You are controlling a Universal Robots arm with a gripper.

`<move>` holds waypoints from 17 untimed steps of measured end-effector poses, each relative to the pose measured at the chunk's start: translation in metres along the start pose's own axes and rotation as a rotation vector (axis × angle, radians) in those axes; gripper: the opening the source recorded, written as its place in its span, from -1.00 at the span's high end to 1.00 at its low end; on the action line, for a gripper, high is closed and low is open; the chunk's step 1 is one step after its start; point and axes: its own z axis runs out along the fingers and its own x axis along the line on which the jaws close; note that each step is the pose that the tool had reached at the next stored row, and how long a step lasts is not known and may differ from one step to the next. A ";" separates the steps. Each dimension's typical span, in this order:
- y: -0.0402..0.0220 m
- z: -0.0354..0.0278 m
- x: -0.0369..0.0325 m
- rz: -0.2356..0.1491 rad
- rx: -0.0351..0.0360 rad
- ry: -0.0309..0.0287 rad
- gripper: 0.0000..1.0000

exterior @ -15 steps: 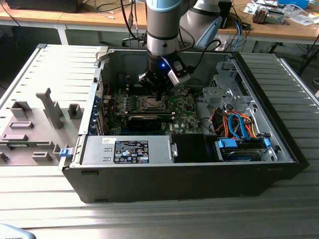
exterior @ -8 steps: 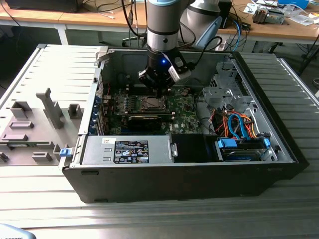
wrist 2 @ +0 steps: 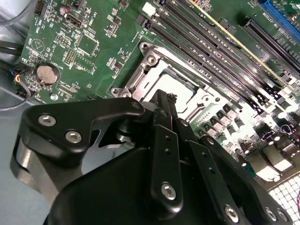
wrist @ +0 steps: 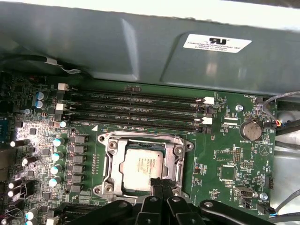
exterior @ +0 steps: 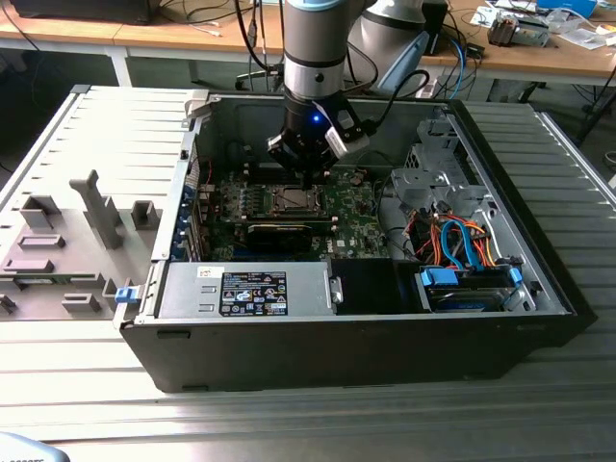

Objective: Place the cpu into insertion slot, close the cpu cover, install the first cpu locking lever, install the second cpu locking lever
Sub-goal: 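Install the first cpu locking lever, then install the second cpu locking lever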

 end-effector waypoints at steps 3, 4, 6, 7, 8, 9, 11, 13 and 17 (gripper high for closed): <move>0.0000 0.0000 0.0000 0.000 0.0000 -0.0001 0.79; 0.0000 0.0000 0.0000 0.000 -0.0001 0.0000 0.79; -0.0003 -0.0002 0.0000 0.000 0.0001 0.0001 0.79; -0.0009 -0.0001 0.0001 0.000 0.0001 0.0000 0.79; -0.0020 -0.0001 0.0001 0.000 0.0000 0.0000 0.79; -0.0049 -0.0002 0.0005 0.000 0.0000 0.0000 0.79; -0.0156 -0.0005 0.0016 0.000 -0.0107 -0.0011 0.79; -0.0213 -0.0005 0.0020 0.001 -0.0370 -0.0037 0.79; -0.0314 -0.0007 0.0031 0.003 -0.1199 -0.0119 0.79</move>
